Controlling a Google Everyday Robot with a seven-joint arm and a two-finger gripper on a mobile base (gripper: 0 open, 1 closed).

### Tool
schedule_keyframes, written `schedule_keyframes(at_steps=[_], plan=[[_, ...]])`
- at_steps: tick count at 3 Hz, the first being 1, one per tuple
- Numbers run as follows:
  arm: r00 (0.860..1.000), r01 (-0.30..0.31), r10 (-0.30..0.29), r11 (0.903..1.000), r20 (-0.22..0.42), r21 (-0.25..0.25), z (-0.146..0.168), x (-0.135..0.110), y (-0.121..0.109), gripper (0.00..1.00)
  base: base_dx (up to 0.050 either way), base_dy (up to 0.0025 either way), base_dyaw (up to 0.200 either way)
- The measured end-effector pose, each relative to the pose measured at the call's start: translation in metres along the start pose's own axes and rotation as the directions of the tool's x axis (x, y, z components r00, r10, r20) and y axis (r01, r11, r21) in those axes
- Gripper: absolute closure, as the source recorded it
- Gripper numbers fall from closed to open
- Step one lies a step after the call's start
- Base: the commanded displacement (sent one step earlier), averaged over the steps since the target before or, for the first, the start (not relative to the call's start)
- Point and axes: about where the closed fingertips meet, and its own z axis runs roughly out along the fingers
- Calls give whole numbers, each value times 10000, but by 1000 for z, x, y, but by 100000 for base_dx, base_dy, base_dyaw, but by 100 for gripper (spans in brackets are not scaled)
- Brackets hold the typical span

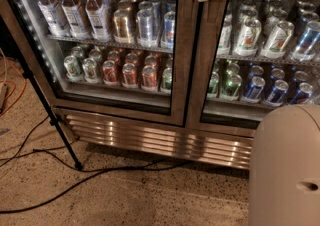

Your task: Open right fridge door

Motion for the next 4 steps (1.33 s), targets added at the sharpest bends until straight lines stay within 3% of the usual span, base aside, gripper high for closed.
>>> schedule_keyframes(at_steps=[3, 4], plan=[[10000, 0, 0, 10000, 0, 0, 0, 0, -1, 66, 0, 0, 0], [10000, -1, 1, 10000, 1, 2, 4, -1, -12, 89, 0, 0, 0]])
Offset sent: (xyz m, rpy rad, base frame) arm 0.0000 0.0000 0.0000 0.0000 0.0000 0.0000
